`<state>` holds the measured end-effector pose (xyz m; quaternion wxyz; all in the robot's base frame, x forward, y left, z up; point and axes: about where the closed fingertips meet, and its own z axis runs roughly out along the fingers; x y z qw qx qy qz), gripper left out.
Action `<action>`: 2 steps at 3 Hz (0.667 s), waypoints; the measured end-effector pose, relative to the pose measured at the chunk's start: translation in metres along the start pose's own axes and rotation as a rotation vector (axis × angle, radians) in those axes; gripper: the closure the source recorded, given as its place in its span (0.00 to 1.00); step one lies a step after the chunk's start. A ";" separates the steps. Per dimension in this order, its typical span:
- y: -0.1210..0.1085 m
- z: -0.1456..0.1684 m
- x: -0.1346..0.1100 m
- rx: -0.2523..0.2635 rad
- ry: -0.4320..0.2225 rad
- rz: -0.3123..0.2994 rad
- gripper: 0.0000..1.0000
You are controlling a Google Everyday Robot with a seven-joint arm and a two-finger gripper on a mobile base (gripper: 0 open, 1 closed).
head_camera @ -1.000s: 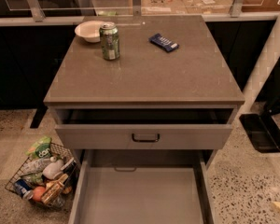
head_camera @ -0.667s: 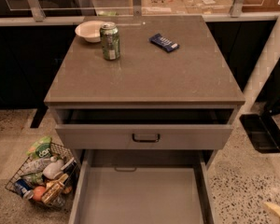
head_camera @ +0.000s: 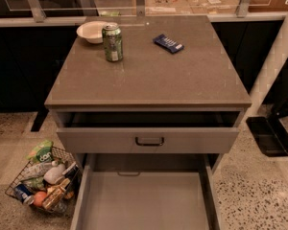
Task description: Close middle drawer
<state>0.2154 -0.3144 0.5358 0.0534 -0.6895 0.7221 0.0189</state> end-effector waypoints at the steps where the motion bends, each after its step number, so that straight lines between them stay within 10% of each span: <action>1: 0.024 0.039 -0.003 -0.047 -0.025 0.020 0.41; 2: 0.054 0.081 -0.004 -0.120 -0.047 0.048 0.65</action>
Offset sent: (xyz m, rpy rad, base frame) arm -0.0834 0.0240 -0.1374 0.0930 0.2231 -0.0609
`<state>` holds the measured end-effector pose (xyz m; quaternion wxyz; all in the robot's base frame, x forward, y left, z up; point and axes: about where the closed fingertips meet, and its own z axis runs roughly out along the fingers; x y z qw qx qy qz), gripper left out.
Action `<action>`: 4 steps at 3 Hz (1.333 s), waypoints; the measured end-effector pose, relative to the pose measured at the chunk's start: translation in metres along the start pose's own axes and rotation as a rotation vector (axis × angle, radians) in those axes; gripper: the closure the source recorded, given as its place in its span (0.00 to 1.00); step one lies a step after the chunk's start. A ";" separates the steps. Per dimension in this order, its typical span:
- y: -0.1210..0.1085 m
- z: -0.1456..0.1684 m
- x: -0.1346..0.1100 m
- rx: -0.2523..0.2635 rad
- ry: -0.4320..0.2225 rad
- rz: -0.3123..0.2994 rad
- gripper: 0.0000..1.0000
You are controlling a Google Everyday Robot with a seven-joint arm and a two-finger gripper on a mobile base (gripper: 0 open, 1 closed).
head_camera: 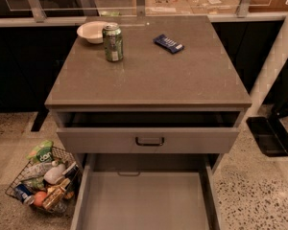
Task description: Close middle drawer
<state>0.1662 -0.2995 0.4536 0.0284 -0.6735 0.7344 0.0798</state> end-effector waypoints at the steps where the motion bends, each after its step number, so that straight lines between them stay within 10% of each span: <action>1: 0.021 0.031 -0.008 -0.063 -0.008 -0.019 0.87; 4: 0.035 0.072 -0.039 -0.115 -0.026 -0.105 1.00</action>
Offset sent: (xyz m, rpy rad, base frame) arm -0.0604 0.0582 -0.0738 0.0215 0.1669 0.1481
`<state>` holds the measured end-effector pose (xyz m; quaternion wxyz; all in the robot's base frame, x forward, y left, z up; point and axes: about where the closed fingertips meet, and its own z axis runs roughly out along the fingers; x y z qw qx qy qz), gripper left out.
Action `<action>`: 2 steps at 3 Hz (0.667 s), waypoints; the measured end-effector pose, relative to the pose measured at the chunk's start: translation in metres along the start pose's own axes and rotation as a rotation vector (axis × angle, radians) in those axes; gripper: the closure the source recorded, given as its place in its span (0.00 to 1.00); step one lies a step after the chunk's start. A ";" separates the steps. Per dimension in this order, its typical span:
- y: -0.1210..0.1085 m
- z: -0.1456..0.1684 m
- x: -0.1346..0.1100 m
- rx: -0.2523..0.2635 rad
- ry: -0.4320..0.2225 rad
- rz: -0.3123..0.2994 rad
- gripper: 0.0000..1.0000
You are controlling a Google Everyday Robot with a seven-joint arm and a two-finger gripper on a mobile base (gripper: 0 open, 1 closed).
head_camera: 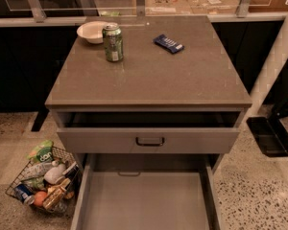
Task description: Close middle drawer
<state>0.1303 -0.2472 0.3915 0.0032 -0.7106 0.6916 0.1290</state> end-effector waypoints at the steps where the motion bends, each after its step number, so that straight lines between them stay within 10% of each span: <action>1: -0.009 0.025 -0.029 0.050 -0.067 -0.053 1.00; 2: -0.025 0.032 -0.054 0.142 -0.120 -0.124 1.00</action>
Offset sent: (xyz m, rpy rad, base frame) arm 0.0236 0.1359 -0.0672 0.2064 -0.3242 0.1590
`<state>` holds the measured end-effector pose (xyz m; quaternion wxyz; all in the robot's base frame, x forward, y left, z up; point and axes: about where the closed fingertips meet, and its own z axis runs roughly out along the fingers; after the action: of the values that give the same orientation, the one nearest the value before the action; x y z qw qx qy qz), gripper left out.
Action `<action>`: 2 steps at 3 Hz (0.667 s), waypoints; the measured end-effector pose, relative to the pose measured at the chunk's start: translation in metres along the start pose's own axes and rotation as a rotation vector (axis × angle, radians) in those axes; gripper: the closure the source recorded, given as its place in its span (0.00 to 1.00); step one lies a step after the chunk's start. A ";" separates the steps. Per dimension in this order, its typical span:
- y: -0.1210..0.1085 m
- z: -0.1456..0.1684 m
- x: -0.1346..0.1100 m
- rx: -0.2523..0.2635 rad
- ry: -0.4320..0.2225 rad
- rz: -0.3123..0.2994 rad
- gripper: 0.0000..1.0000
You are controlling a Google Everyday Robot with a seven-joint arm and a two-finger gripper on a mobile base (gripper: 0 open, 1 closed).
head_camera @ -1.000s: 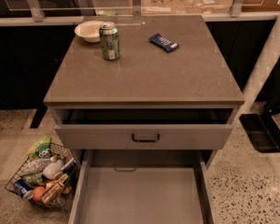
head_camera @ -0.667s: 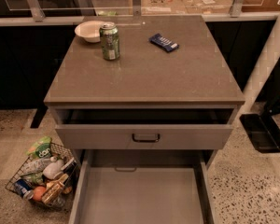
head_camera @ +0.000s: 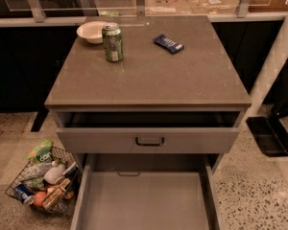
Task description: Close middle drawer
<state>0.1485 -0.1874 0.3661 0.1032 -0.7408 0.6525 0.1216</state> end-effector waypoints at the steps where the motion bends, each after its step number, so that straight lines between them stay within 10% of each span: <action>1: -0.027 0.010 -0.019 0.098 -0.030 -0.087 1.00; 2: -0.057 0.014 -0.026 0.162 -0.032 -0.149 1.00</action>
Offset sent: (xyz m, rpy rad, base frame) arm 0.1065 0.0782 -0.0255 0.0697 -0.3561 0.1623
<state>0.2014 -0.1511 0.3603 0.1818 -0.7745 0.6016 0.0721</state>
